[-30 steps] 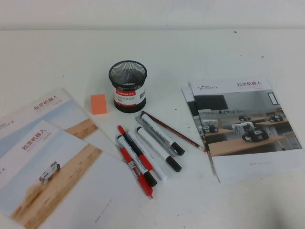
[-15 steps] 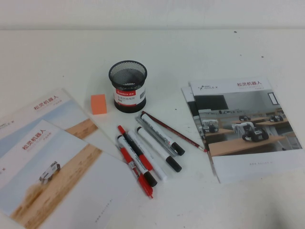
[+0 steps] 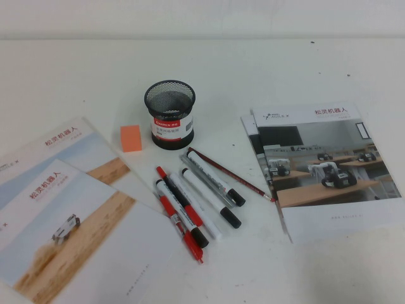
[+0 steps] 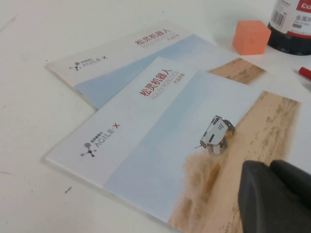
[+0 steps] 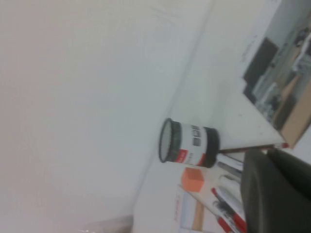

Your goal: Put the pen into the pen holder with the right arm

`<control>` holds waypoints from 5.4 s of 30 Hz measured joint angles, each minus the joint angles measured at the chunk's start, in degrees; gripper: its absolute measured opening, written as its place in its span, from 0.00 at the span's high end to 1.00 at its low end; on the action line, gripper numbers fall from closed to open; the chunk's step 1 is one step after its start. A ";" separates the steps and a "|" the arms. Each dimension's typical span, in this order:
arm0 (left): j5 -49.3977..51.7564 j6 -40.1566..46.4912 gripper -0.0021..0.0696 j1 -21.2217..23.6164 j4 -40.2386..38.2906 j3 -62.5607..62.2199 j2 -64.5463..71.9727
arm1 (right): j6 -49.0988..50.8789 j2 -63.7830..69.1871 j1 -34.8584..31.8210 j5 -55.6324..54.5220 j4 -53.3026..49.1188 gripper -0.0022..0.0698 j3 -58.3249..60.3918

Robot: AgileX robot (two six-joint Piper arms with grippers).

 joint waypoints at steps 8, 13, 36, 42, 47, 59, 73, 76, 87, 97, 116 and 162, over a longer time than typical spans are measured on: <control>0.00 0.00 0.97 0.00 0.00 0.00 0.00 | -10.01 0.00 0.00 -0.92 2.03 1.00 0.00; 0.00 0.00 0.97 0.00 0.00 0.00 0.00 | -11.31 0.00 0.00 -1.12 -0.10 1.00 -0.52; 0.00 0.00 0.97 0.00 0.00 0.00 0.00 | -17.73 53.32 0.00 50.17 -35.16 1.00 -58.09; 0.00 0.00 0.97 0.00 0.00 0.00 0.00 | -13.35 63.21 6.18 55.04 -52.15 1.00 -68.22; 0.00 0.00 0.97 0.00 0.00 0.00 0.00 | -11.24 71.10 15.96 55.55 -66.44 1.00 -72.38; 0.00 0.00 0.97 0.00 0.00 0.00 0.00 | -11.23 90.44 34.02 55.21 -69.55 1.00 -80.77; 0.00 0.00 0.97 0.00 0.00 0.00 0.00 | -21.00 109.70 38.09 54.66 -55.06 0.96 -95.08; 0.00 0.00 0.97 0.00 0.00 0.00 0.00 | -21.31 114.66 38.09 54.66 -54.79 0.84 -100.77; 0.00 0.00 0.97 0.00 0.00 0.00 0.00 | -19.35 125.88 39.57 54.66 -53.36 0.55 -111.96; 0.00 0.00 0.97 0.00 0.00 0.00 0.00 | -16.42 130.54 42.91 54.66 -57.11 0.56 -115.44; 0.00 0.00 0.97 0.00 0.00 0.00 0.00 | -13.52 132.57 44.58 54.73 -62.11 0.86 -116.45; 0.00 0.00 0.97 0.00 0.00 0.00 0.00 | -3.70 117.28 32.79 -51.78 -68.42 0.86 -79.83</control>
